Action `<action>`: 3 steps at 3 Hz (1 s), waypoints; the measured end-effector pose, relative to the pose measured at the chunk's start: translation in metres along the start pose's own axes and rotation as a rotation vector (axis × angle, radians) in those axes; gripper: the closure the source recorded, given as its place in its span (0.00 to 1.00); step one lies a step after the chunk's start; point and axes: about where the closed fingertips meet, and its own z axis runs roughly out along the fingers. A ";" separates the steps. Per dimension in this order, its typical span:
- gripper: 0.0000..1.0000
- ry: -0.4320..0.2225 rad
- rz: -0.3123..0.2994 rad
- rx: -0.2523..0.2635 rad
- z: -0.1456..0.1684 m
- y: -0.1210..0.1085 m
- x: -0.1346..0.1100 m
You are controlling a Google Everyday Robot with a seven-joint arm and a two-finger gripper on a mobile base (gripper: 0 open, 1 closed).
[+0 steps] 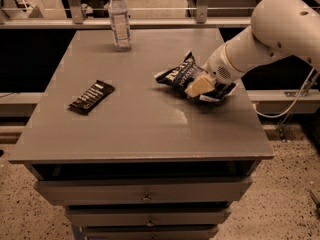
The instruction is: Pick blue chip bag
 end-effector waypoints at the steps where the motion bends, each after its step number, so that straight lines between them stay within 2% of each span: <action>1: 0.88 -0.042 0.003 -0.011 -0.012 -0.003 -0.011; 2: 1.00 -0.156 -0.001 -0.057 -0.032 -0.008 -0.033; 3: 1.00 -0.294 -0.031 -0.089 -0.060 -0.015 -0.071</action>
Offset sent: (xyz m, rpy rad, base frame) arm 0.0129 0.0072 0.1127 0.3587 -0.1079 0.1185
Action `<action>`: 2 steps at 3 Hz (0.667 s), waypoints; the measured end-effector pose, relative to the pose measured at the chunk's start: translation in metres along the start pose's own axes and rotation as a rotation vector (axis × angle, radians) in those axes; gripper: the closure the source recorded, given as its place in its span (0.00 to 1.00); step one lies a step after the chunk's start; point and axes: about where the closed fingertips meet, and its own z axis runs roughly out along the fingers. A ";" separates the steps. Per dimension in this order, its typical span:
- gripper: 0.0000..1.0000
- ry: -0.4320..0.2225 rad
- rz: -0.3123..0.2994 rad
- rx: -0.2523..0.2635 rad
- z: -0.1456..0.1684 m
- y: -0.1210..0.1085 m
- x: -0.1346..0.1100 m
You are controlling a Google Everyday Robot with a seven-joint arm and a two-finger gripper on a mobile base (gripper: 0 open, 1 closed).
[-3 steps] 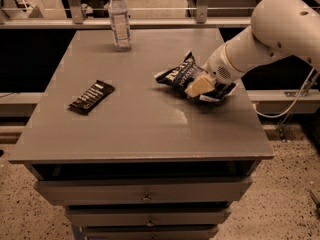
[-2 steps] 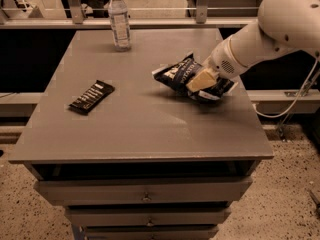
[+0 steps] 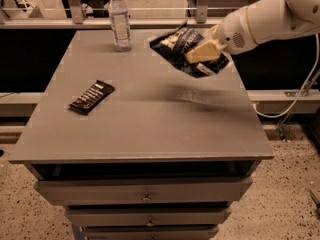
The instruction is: Pick blue chip bag
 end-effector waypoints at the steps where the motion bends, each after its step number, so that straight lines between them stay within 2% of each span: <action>1: 1.00 -0.041 -0.013 0.002 -0.008 -0.003 -0.017; 2: 1.00 -0.039 -0.012 0.000 -0.007 -0.003 -0.016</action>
Offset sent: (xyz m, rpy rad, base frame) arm 0.0036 0.0023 0.0212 0.0352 -0.0321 0.0092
